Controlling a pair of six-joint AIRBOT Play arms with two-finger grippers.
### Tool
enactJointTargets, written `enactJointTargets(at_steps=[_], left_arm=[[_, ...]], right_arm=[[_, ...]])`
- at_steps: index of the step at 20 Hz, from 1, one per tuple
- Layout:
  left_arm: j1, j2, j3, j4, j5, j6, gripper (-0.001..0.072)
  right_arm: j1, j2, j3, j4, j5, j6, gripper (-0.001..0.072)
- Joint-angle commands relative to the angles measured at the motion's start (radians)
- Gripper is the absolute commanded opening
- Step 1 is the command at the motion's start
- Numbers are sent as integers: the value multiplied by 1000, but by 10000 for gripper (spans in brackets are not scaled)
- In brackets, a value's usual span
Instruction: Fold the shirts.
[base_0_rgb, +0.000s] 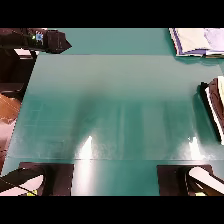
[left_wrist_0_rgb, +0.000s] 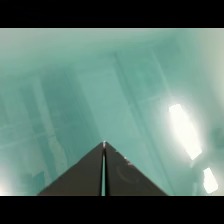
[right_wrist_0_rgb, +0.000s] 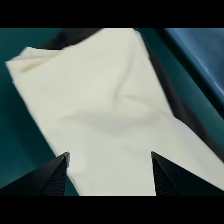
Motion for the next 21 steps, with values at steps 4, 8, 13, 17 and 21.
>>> enactJointTargets(at_steps=[4,8,13,17,21], left_arm=[[0,0,1,0,-37,0,26],[0,0,1,0,-11,-1,26],[0,0,1,0,-11,0,26],[0,0,1,0,-11,-1,26],[0,0,1,0,-11,0,25]], right_arm=[[290,2,32,3,41,72,593],[518,2,32,1,26,72,590],[719,2,32,-3,-33,67,16],[772,2,32,-3,-33,67,17],[774,2,32,-2,-31,67,17]])
